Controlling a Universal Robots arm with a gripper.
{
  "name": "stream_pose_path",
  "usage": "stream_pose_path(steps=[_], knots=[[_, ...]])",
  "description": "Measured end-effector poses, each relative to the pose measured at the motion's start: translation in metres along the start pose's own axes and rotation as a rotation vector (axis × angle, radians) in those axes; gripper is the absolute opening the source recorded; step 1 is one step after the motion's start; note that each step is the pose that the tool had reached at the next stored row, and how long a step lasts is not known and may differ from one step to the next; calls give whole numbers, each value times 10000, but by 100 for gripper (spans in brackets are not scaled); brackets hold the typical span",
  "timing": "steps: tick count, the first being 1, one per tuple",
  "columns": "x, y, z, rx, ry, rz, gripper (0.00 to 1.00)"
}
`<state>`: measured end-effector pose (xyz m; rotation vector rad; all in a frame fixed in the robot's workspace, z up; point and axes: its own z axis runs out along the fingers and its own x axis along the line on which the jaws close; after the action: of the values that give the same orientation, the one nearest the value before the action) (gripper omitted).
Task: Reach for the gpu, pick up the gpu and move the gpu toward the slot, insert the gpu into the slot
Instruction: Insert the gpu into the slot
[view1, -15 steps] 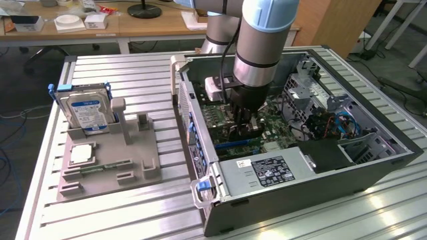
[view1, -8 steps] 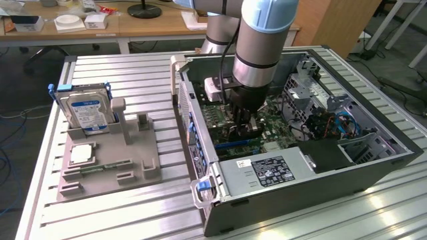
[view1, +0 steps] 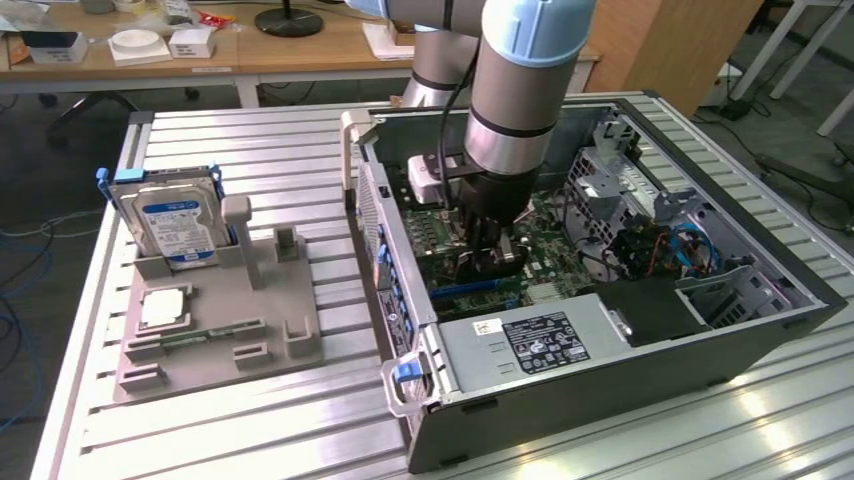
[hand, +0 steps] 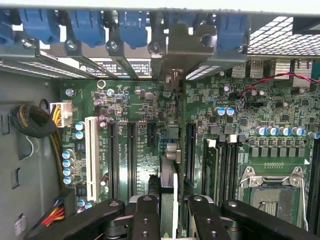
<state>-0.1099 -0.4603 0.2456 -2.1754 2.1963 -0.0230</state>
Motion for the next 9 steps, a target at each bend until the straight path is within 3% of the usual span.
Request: stream_pose_path(steps=[9], knots=[[-9, 6, 22, 0, 0, -1, 27]])
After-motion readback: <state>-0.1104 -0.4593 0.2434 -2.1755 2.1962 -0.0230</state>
